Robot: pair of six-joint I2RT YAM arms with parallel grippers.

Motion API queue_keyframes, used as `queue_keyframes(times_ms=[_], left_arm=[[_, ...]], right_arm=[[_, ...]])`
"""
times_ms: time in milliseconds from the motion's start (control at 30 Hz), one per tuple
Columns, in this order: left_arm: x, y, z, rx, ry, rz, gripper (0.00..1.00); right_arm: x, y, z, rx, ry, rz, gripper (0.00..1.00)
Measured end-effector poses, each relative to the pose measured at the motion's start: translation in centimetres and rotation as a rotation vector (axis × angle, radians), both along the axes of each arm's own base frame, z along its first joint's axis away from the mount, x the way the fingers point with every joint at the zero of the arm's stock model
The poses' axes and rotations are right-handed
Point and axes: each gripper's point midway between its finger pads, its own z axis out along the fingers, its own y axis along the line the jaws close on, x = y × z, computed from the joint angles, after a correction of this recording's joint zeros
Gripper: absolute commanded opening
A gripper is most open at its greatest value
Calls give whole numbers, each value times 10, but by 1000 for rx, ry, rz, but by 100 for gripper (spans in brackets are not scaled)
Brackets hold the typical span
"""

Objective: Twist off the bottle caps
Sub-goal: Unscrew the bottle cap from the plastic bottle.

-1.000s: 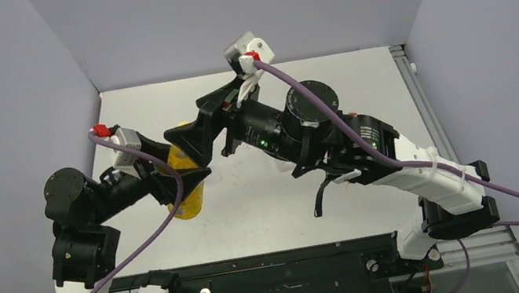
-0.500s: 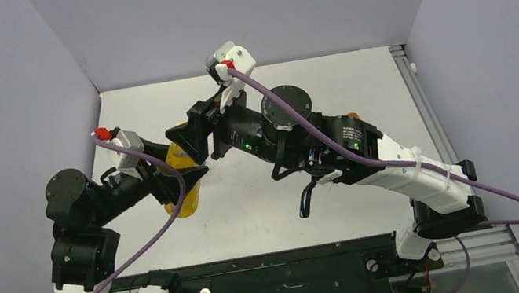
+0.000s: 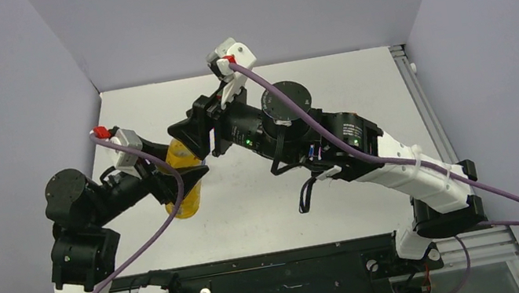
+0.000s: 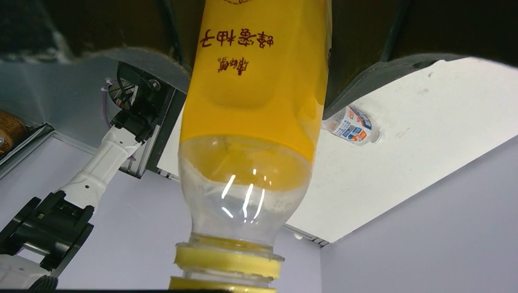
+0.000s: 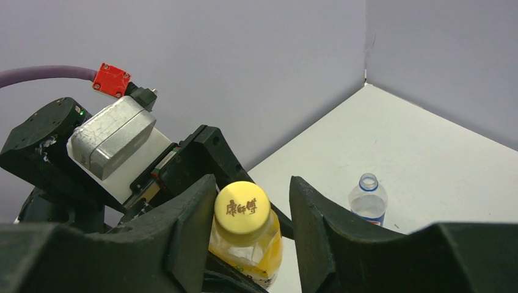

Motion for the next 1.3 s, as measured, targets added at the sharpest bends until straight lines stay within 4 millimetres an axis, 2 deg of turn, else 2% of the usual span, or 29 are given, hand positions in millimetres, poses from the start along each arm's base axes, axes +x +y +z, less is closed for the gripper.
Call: queue_keyframes(times_ms=[100, 267, 433, 600, 700, 900, 967, 1033, 1067, 1100, 1133, 1200, 1233, 1300], left_arm=[[-1, 0, 2, -10, 1, -2, 0], [-1, -1, 3, -15, 9, -3, 0], [0, -1, 2, -16, 19, -5, 0], [-1, -3, 3, -23, 32, -19, 0], [-6, -6, 6, -35, 42, -57, 0], [-33, -17, 24, -92, 49, -216, 0], [-44, -19, 30, -106, 46, -268, 0], [-52, -20, 34, -114, 50, -309, 0], [-54, -21, 35, -118, 54, -324, 0], [-57, -21, 36, -121, 61, -337, 0], [-58, -22, 36, -122, 66, -347, 0], [-59, -22, 38, -125, 65, -356, 1], [-58, -22, 39, -126, 56, -355, 3], [-57, -22, 40, -128, 49, -347, 4]], right_arm=[[3, -2, -1, -2, 2, -11, 47], [3, -1, 0, 0, 3, -9, 35], [1, 0, 0, 2, 6, 8, 16], [0, 0, 2, 4, -1, 55, 11], [-7, -1, 4, 9, -19, 120, 8], [-32, -11, 20, 32, -86, 274, 5], [-43, -13, 26, 42, -108, 333, 9], [-51, -14, 29, 48, -130, 381, 20], [-53, -14, 30, 49, -139, 396, 33], [-55, -14, 31, 51, -145, 407, 39], [-56, -14, 31, 51, -147, 412, 55], [-54, -16, 30, 47, -138, 400, 71], [-50, -18, 29, 40, -133, 379, 76], [-40, -22, 27, 35, -124, 321, 78]])
